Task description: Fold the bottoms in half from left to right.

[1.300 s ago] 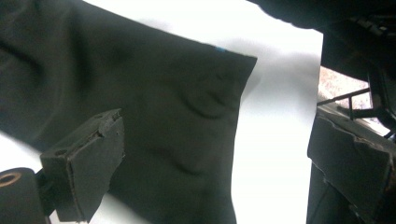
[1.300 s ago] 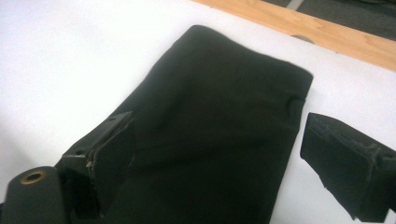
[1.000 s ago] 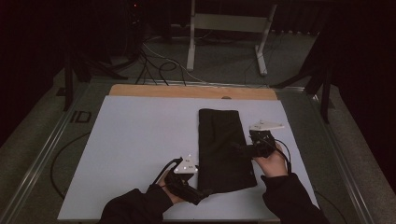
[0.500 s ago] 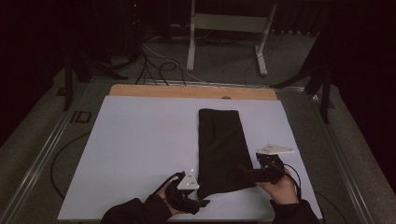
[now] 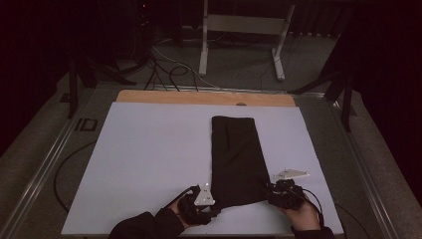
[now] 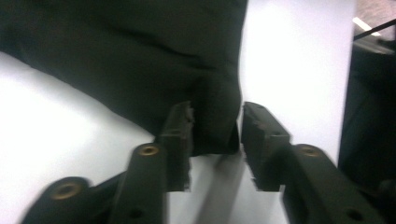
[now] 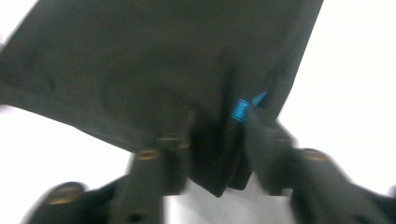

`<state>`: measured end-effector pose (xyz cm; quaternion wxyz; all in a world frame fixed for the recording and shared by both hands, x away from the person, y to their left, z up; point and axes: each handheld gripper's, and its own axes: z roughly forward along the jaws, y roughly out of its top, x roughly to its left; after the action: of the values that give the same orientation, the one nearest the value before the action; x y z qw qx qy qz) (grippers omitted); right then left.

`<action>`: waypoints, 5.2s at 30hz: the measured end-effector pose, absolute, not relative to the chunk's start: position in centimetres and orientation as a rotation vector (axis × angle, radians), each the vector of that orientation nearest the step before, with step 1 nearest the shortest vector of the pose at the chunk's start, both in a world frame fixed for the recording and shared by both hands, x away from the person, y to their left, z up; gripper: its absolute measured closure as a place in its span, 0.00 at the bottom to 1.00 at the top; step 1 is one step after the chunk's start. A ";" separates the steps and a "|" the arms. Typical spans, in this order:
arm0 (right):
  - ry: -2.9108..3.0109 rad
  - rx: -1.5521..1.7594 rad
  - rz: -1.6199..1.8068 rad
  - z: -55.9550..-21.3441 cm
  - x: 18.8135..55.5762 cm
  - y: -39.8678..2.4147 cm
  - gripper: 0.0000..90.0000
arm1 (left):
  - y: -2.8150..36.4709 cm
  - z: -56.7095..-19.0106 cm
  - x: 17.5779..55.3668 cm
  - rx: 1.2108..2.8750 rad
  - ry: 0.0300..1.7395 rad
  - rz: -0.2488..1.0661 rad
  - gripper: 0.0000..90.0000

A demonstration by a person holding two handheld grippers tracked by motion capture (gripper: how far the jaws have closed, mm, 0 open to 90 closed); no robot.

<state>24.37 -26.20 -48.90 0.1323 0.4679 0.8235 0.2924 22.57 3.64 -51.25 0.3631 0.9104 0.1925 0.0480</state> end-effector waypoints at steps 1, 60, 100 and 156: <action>2.388 1.346 0.833 -48.9 24.3 -26.1 0.84 | 3.6 -51.2 22.6 2.342 0.500 0.122 0.73; 2.310 1.307 0.920 -47.4 23.7 -26.5 0.41 | 5.2 -48.8 22.8 2.270 0.521 -0.005 0.39; 2.370 1.487 0.852 -49.5 24.6 -26.6 0.95 | 3.2 -50.6 22.6 2.398 0.500 0.148 0.96; 2.381 1.361 0.978 -47.6 21.4 -25.7 0.16 | 5.4 -47.7 22.0 2.258 0.444 -0.096 0.16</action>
<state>21.42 -25.66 -47.61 0.1145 0.4643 0.8124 0.3336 21.99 5.35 -47.69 0.4072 0.8954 0.1759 -0.0379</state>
